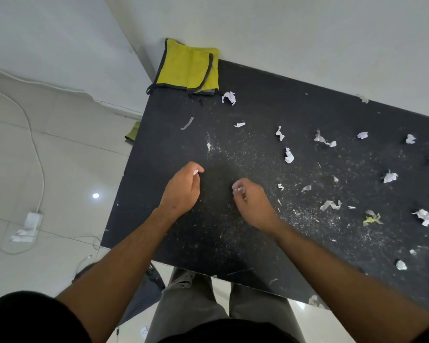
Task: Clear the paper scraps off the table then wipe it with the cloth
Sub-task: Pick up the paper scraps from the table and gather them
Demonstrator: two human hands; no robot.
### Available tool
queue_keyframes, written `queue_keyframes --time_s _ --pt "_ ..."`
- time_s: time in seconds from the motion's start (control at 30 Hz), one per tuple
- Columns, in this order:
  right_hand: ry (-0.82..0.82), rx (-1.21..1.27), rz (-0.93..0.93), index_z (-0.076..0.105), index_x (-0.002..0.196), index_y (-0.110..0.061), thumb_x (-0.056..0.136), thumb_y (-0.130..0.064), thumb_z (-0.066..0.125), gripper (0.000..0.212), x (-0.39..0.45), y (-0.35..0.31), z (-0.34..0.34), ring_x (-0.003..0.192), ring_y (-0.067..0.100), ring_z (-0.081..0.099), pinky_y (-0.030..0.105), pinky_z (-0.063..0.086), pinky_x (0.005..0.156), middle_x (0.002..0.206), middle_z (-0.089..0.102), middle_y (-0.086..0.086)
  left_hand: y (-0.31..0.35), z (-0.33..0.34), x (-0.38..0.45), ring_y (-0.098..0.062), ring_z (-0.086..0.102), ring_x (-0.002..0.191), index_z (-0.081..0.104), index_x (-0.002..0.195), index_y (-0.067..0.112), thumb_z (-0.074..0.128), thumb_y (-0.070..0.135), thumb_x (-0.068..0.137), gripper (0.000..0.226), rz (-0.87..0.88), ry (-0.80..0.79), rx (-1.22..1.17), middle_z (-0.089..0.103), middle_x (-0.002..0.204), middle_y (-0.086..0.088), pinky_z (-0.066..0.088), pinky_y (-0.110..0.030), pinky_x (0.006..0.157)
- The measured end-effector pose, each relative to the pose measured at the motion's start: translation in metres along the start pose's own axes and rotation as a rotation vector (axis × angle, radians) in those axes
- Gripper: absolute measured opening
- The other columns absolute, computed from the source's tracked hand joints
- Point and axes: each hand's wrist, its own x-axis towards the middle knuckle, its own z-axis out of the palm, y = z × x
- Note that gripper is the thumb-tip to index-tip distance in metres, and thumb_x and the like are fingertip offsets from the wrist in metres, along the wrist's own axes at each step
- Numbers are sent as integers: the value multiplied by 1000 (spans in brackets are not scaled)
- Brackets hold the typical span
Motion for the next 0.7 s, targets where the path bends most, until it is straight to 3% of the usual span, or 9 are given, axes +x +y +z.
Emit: queue_keyframes --time_s 0.07,0.13,0.3,0.4,0.5,0.63,0.7 --pt "58 52 35 62 106 -13 103 -11 42 20 18 -10 -12 59 7 48 23 40 52 72 59 -1 -1 -5 10 -12 54 69 60 116 13 39 14 105 24 -9 26 -16 56 77 9 45 -35 64" --pt "113 51 50 63 105 -13 102 -10 39 25 36 -19 -22 64 1 46 19 35 59 74 53 -13 0 -11 21 -10 51 65 60 111 13 39 15 104 22 -3 53 10 51 71 13 40 -32 63" --pt "191 -3 15 58 90 -15 104 -30 48 23 80 -29 -42 71 10 53 26 41 63 80 60 -5 1 -27 51 -18 62 83 56 116 15 48 25 104 17 10 106 131 64 94 2 52 -39 73" --pt "183 -84 -13 61 108 -12 102 -30 56 20 112 -27 -50 89 18 59 34 49 82 100 64 1 2 -35 70 -23 66 100 50 132 16 53 29 104 31 -14 123 149 68 110 -5 54 -42 84" --pt "147 -155 -19 57 127 -12 101 -29 58 32 134 -27 -57 104 24 60 41 50 95 119 63 8 1 -41 92 -24 63 114 48 139 18 55 31 104 38 -43 153 169 65 127 -6 52 -42 88" --pt "118 -257 -38 51 133 -14 102 -28 55 34 153 -24 -60 105 29 58 40 47 91 118 60 13 -6 -44 118 -27 58 116 49 138 16 57 31 102 41 -68 181 217 58 129 -9 53 -45 86" --pt "108 -299 -71 54 122 -17 103 -28 52 22 157 -22 -59 97 28 59 40 48 84 108 61 10 -10 -45 127 -28 57 114 51 135 15 57 32 102 38 -71 158 263 57 126 -10 52 -44 82"
